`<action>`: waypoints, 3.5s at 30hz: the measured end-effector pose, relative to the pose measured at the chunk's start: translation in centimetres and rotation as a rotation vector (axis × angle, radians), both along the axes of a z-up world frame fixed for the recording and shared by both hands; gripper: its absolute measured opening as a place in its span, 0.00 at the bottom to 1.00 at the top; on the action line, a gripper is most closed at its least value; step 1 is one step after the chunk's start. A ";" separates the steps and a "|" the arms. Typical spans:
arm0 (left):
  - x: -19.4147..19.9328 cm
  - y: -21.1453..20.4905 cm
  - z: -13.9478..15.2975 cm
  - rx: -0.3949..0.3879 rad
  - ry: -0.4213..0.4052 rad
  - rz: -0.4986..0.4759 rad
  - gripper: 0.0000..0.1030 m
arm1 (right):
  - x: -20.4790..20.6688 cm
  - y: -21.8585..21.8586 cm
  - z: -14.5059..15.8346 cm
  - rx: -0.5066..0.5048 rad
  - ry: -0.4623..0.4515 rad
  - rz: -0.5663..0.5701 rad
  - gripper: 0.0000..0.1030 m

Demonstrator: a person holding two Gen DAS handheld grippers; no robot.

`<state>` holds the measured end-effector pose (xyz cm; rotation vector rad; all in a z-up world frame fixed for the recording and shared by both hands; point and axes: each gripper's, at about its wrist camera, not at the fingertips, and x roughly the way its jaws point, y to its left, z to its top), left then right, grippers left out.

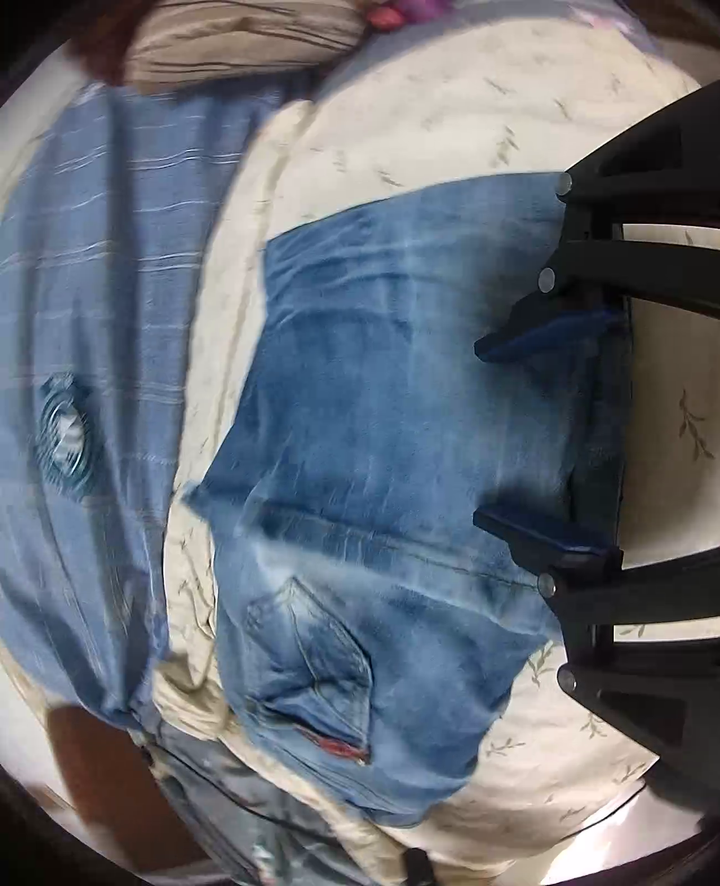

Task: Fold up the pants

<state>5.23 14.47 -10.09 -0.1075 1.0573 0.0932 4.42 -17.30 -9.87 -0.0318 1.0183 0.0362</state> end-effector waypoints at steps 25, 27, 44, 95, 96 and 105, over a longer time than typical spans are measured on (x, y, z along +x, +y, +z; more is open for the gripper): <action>2.9 -5.3 0.5 0.086 -0.087 -0.076 0.94 | 1.1 1.1 3.3 0.233 -0.099 -0.012 0.59; 2.8 -5.8 0.7 0.108 -0.103 -0.086 0.94 | 1.2 0.5 3.5 0.259 -0.101 -0.033 0.59; 2.2 -7.0 3.0 0.171 -0.186 -0.100 0.95 | 1.5 0.1 3.9 0.303 -0.113 -0.052 0.59; 5.9 -5.3 -1.2 -0.024 -0.078 -0.127 0.95 | 2.4 0.1 2.8 0.295 -0.071 -0.080 0.59; 6.1 -5.4 -1.5 -0.033 -0.064 -0.137 0.95 | 2.4 0.1 2.8 0.295 -0.070 -0.081 0.59; 7.7 -5.4 -3.2 -0.167 -0.019 -0.120 0.95 | 2.4 -1.5 2.8 0.295 -0.071 -0.116 0.59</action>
